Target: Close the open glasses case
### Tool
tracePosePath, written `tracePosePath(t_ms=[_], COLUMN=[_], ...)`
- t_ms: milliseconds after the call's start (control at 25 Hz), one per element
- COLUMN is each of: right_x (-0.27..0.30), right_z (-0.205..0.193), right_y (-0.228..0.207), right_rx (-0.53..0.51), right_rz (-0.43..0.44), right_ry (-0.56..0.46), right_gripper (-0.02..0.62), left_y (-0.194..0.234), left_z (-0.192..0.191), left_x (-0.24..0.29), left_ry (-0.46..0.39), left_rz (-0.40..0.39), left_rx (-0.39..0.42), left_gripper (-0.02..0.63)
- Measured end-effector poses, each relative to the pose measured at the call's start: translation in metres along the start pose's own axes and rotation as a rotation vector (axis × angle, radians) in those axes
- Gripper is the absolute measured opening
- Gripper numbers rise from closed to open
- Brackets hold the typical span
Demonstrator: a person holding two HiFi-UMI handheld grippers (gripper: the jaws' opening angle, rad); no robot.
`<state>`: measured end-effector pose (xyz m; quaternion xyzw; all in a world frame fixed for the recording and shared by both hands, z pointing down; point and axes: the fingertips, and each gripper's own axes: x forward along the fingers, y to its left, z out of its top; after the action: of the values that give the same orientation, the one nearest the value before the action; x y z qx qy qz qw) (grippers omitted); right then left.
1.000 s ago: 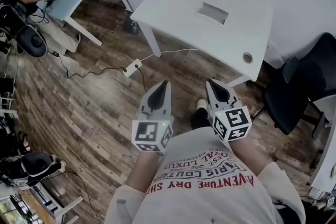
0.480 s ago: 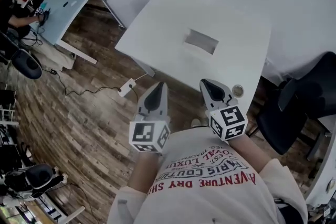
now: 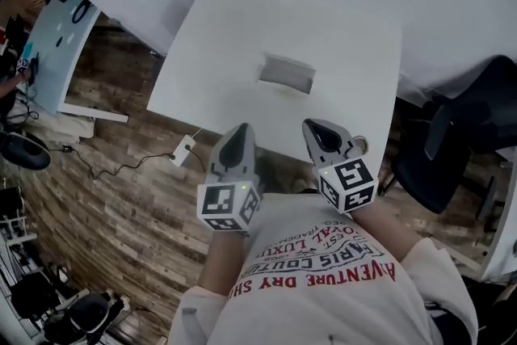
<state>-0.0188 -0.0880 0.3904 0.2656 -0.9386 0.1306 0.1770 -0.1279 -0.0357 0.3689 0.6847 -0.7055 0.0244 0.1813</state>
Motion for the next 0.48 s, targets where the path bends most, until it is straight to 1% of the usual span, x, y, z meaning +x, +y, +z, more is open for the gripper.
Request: tracePosePath(t_ms=[80,200,280,480], right_x=[0.012,0.03,0.042,0.061], right_z=[0.004,0.008,0.007,0.008], right_y=[-0.011,-0.027,-0.031,-0.04], right_rx=[0.03,0.084,0.131,0.203], right_rz=[-0.051,-0.134,-0.173,-0.297], right_ry=[-0.004,0.007,0.025,0.046], right_gripper=[0.012,0.012,0.012,0.012], left_y=[0.006,0.01,0.016,0.032], left_z=[0.005,0.012,0.016,0.021], left_x=[0.023,0.057,0.072,0.105], left_ry=[0.018,0.062,0.095,0.161], left_rz=[-0.055,-0.156,-0.221,-0.355], left_rx=[0.011,0.068,0.102,0.121], left_gripper=[0.008,0.008,0.008,0.008])
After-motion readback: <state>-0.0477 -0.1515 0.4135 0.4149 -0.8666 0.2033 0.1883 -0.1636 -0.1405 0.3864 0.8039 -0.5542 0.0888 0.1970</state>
